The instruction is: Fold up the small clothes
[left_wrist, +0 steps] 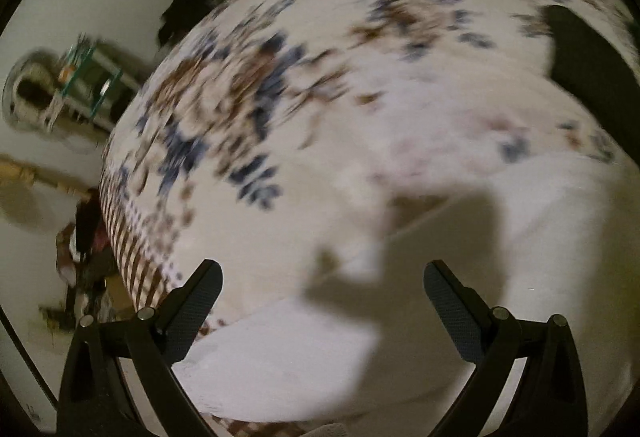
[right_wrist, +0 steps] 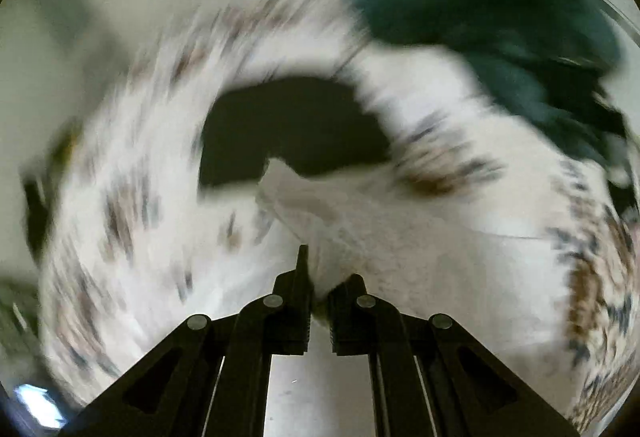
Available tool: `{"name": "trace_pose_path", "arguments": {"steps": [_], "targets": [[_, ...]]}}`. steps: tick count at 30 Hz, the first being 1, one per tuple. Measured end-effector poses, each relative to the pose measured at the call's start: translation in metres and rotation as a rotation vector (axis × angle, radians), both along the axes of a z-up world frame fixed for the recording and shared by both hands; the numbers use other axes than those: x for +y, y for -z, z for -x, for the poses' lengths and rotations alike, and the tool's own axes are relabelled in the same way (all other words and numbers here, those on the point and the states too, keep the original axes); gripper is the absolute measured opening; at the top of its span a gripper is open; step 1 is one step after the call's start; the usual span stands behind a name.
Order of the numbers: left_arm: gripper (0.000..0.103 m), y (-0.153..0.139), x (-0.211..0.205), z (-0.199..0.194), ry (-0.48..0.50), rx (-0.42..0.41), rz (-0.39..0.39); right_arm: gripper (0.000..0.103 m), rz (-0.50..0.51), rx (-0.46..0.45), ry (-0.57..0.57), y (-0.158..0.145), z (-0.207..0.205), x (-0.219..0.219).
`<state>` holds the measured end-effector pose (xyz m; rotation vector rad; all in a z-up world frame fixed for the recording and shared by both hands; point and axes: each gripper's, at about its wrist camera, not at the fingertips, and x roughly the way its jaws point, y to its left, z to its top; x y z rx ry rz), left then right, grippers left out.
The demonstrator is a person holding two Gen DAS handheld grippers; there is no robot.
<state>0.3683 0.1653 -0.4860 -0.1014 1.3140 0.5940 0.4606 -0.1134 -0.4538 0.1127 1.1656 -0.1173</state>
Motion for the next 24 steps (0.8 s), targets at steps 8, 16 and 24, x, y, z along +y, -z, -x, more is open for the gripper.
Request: {"name": "trace_pose_path", "arguments": {"steps": [8, 16, 24], "targets": [[0.103, 0.033, 0.063, 0.036, -0.119, 0.022, 0.066, 0.012, 0.073, 0.216, -0.144, 0.116, -0.008, 0.095], [0.103, 0.022, 0.105, 0.143, -0.371, -0.026, 0.322, 0.079, -0.124, 0.202, -0.017, 0.073, 0.036, -0.005], [0.103, 0.089, 0.129, 0.326, -0.947, -0.155, 0.771, 0.089, 0.033, 0.208, 0.000, 0.054, 0.094, -0.078]]}}
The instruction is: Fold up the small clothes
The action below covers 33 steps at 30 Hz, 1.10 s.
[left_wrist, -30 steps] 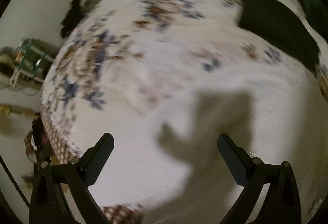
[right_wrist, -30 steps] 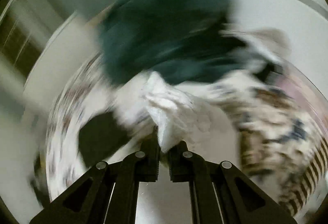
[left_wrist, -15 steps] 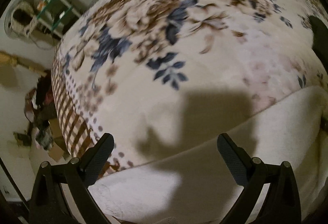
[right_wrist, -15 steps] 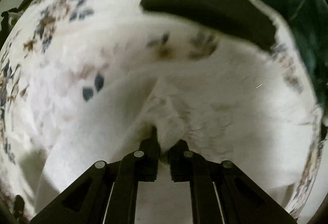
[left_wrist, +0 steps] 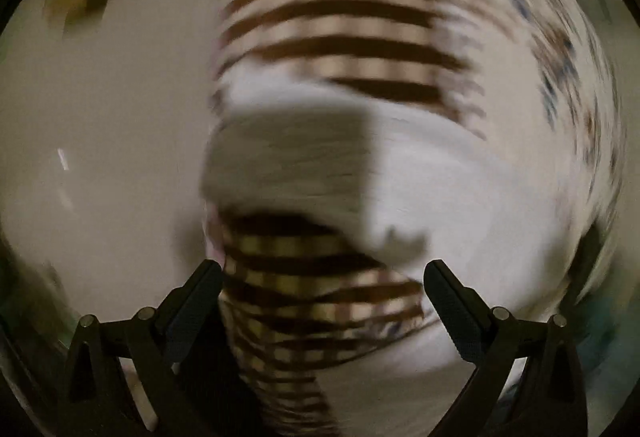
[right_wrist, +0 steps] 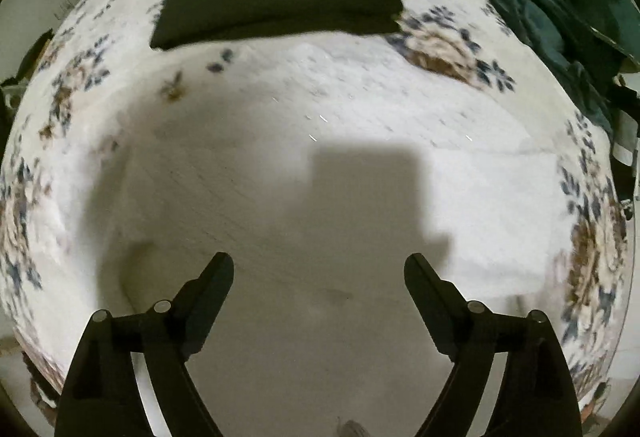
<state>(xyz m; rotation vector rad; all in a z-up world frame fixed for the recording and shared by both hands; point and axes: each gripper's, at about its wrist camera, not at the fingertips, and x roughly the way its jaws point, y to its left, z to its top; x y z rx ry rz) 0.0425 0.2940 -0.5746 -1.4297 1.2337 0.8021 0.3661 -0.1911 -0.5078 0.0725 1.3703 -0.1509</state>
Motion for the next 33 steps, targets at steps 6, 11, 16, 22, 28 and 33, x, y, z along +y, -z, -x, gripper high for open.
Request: {"name": "trace_pose_path", "arguments": {"steps": [6, 11, 16, 22, 28, 33], "targets": [[0.095, 0.049, 0.026, 0.013, -0.279, -0.142, 0.022, 0.089, 0.026, 0.048, -0.064, 0.014, 0.021, -0.001], [0.025, 0.039, 0.041, -0.004, -0.324, -0.060, -0.074, 0.089, 0.072, 0.054, -0.100, 0.017, 0.028, 0.007], [0.009, -0.020, 0.043, -0.018, -0.255, -0.009, -0.259, 0.089, 0.215, 0.053, -0.111, 0.018, 0.027, 0.014], [0.008, -0.099, 0.030, -0.061, 0.034, -0.027, -0.540, 0.089, 0.244, 0.064, -0.143, 0.018, 0.016, 0.020], [0.008, -0.178, -0.045, -0.155, 0.429, -0.195, -0.732, 0.089, 0.126, 0.049, -0.080, 0.010, 0.008, -0.002], [0.008, -0.212, -0.184, -0.269, 0.803, -0.431, -0.742, 0.089, 0.011, 0.053, 0.062, 0.003, 0.020, -0.065]]}}
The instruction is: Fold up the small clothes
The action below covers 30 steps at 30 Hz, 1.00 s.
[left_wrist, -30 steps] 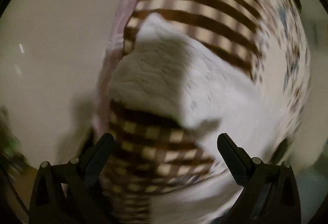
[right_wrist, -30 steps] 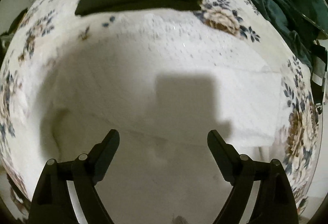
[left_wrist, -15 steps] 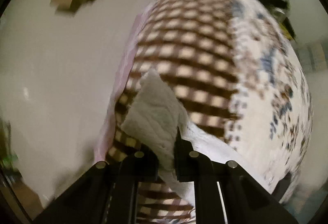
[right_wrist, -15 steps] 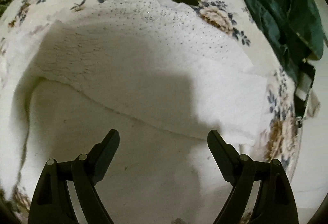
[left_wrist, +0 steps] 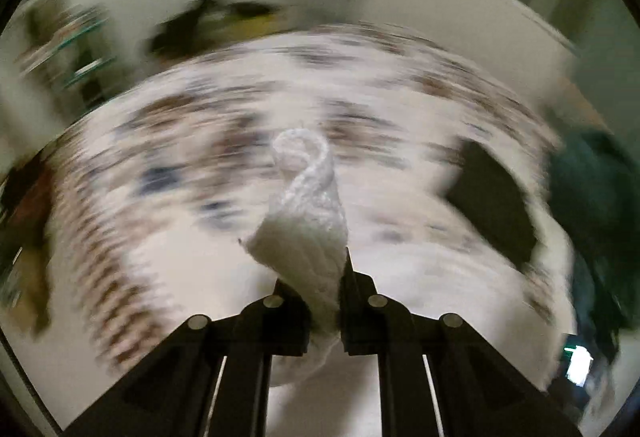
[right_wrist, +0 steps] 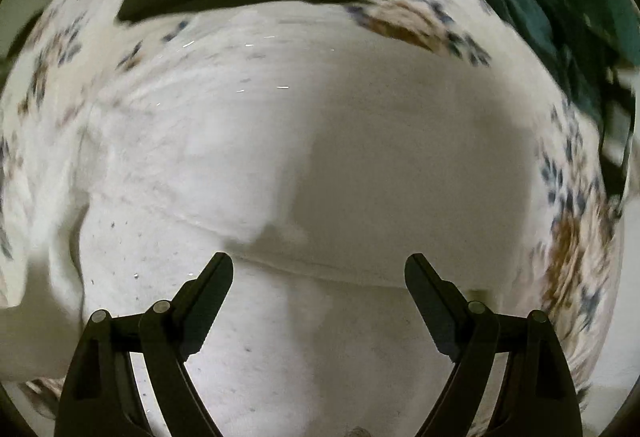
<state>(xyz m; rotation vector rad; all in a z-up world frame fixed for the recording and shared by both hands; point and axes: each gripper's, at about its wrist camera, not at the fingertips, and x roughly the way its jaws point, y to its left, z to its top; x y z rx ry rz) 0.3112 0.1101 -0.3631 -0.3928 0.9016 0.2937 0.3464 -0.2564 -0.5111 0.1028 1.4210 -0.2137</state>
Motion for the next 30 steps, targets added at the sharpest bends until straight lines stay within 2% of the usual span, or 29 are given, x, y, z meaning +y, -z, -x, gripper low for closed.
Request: {"name": "trace_pose_path", "arguments": {"steps": [1, 4, 8, 9, 10, 13, 14, 16, 17, 18, 20, 21, 24, 27, 30], "targets": [[0.008, -0.001, -0.022, -0.019, 0.056, -0.008, 0.012, 0.089, -0.008, 0.000, 0.029, -0.001, 0.004, -0.017], [0.008, 0.008, -0.134, -0.074, 0.292, -0.011, 0.091, 0.089, 0.003, 0.016, 0.127, 0.001, 0.023, -0.076], [0.009, 0.032, -0.258, -0.107, 0.525, 0.038, 0.136, 0.089, 0.004, 0.042, 0.258, 0.007, 0.050, -0.152], [0.009, 0.044, -0.290, -0.112, 0.588, 0.084, 0.134, 0.089, 0.002, 0.044, 0.282, 0.007, 0.057, -0.167], [0.011, 0.054, -0.315, -0.116, 0.636, 0.135, 0.139, 0.089, -0.008, 0.044, 0.302, 0.007, 0.062, -0.180], [0.014, 0.080, -0.355, -0.120, 0.726, 0.244, 0.143, 0.089, -0.076, 0.035, 0.353, 0.005, 0.078, -0.216], [0.022, 0.084, -0.358, -0.117, 0.734, 0.259, 0.128, 0.089, -0.109, 0.025, 0.363, 0.004, 0.082, -0.225], [0.033, 0.078, -0.353, -0.104, 0.744, 0.242, 0.128, 0.089, -0.176, 0.000, 0.380, -0.003, 0.088, -0.240], [0.046, 0.073, -0.344, -0.102, 0.737, 0.235, 0.120, 0.089, -0.202, -0.014, 0.387, -0.006, 0.090, -0.245], [0.070, 0.067, -0.333, -0.100, 0.724, 0.227, 0.108, 0.089, -0.234, -0.033, 0.398, -0.012, 0.093, -0.250], [0.093, 0.059, -0.297, -0.098, 0.653, 0.190, 0.042, 0.089, -0.303, -0.073, 0.415, -0.023, 0.094, -0.256], [0.093, 0.059, -0.282, -0.100, 0.617, 0.183, 0.012, 0.089, -0.352, -0.098, 0.412, -0.028, 0.092, -0.256], [0.093, 0.060, -0.189, -0.093, 0.414, 0.218, -0.140, 0.089, -0.418, -0.122, 0.370, -0.032, 0.070, -0.240], [0.093, 0.080, -0.112, -0.087, 0.235, 0.312, -0.240, 0.090, -0.436, -0.102, 0.333, -0.015, 0.041, -0.218], [0.093, 0.108, -0.064, -0.083, 0.109, 0.393, -0.277, 0.089, -0.438, -0.051, 0.336, 0.013, 0.016, -0.203]]}}
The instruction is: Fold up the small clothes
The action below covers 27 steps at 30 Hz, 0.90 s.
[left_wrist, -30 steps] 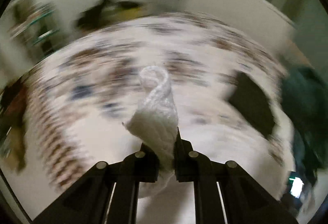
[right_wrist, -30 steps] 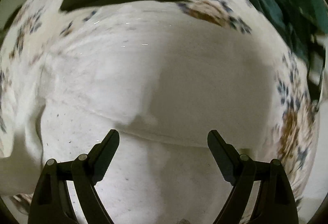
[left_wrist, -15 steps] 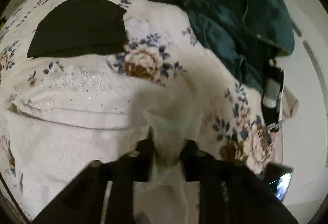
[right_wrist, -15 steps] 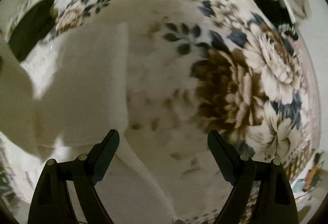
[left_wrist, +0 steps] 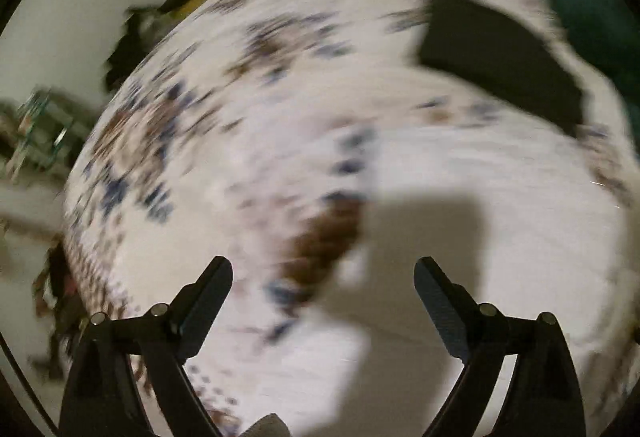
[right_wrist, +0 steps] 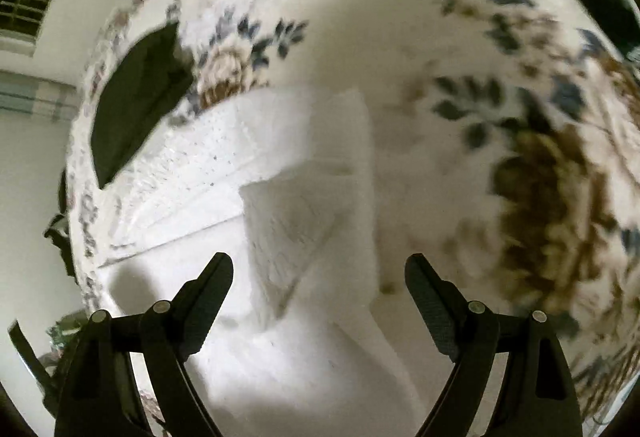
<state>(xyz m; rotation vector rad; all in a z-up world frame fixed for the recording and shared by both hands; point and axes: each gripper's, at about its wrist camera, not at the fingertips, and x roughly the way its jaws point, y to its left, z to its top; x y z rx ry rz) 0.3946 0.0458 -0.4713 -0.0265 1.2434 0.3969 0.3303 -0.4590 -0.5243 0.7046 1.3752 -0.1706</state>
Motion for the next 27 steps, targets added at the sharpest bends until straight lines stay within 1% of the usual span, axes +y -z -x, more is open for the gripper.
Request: {"name": "trace_pose_path", "arguments": {"steps": [1, 2, 3, 4, 6, 8, 10, 12, 13, 14, 15, 16, 17, 18, 19, 20, 21, 23, 24, 25, 27], "targets": [[0.093, 0.009, 0.009, 0.000, -0.031, 0.013, -0.005, 0.088, -0.003, 0.022, 0.008, 0.011, -0.009, 0.005], [0.093, 0.017, 0.016, -0.001, -0.047, 0.025, 0.002, 0.069, -0.001, 0.035, 0.012, 0.020, -0.016, 0.010], [0.093, 0.027, 0.023, -0.004, -0.065, 0.046, 0.012, 0.027, 0.022, 0.057, 0.003, 0.028, -0.024, 0.016], [0.093, 0.033, 0.025, -0.007, -0.076, 0.054, 0.013, 0.018, 0.067, 0.084, 0.003, 0.031, -0.029, 0.020], [0.093, 0.052, 0.029, -0.019, -0.102, 0.078, 0.042, 0.017, 0.104, 0.044, 0.017, 0.020, -0.038, 0.029], [0.093, 0.061, 0.029, -0.031, -0.108, 0.080, 0.064, 0.016, 0.083, -0.034, 0.013, -0.001, -0.044, 0.035], [0.093, 0.061, 0.025, -0.043, -0.091, 0.068, 0.070, 0.015, 0.050, -0.153, 0.029, -0.033, -0.044, 0.037], [0.093, 0.055, 0.017, -0.054, -0.050, 0.042, 0.055, 0.015, 0.041, -0.254, 0.061, -0.054, -0.034, 0.029], [0.093, 0.053, 0.010, -0.058, -0.026, 0.030, 0.043, 0.015, 0.043, -0.264, 0.070, -0.055, -0.030, 0.022], [0.093, 0.053, 0.005, -0.062, -0.002, 0.023, 0.033, 0.015, 0.051, -0.260, 0.078, -0.046, -0.023, 0.015], [0.093, 0.057, 0.001, -0.066, 0.017, 0.028, 0.018, 0.016, 0.065, -0.231, 0.075, -0.033, -0.020, 0.011], [0.093, 0.062, -0.002, -0.071, 0.030, 0.043, -0.004, 0.017, 0.083, -0.173, 0.058, -0.013, -0.016, 0.007], [0.093, 0.069, -0.003, -0.074, 0.037, 0.059, -0.022, 0.023, 0.092, -0.089, 0.021, 0.011, -0.015, 0.004], [0.093, 0.076, -0.004, -0.078, 0.044, 0.075, -0.030, 0.027, 0.091, -0.022, -0.012, 0.027, -0.012, 0.001], [0.093, 0.082, -0.002, -0.081, 0.053, 0.094, -0.036, 0.032, 0.093, 0.013, -0.023, 0.034, -0.009, -0.002], [0.093, 0.086, -0.001, -0.082, 0.056, 0.105, -0.043, 0.050, 0.104, 0.015, -0.011, 0.034, -0.004, -0.007], [0.093, 0.087, 0.002, -0.083, 0.057, 0.106, -0.043, 0.055, 0.116, -0.016, 0.031, 0.025, 0.005, -0.015], [0.093, 0.082, 0.006, -0.083, 0.051, 0.101, -0.039, 0.055, 0.113, -0.039, 0.073, 0.012, 0.012, -0.022], [0.093, 0.079, 0.007, -0.081, 0.045, 0.095, -0.035, 0.056, 0.117, -0.072, 0.094, 0.001, 0.016, -0.023], [0.093, 0.070, 0.007, -0.077, 0.041, 0.073, -0.020, 0.056, 0.121, -0.101, 0.093, -0.007, 0.015, -0.021], [0.093, 0.057, 0.000, -0.073, 0.056, 0.038, -0.035, 0.057, 0.185, -0.163, 0.043, -0.024, 0.008, -0.004]]}}
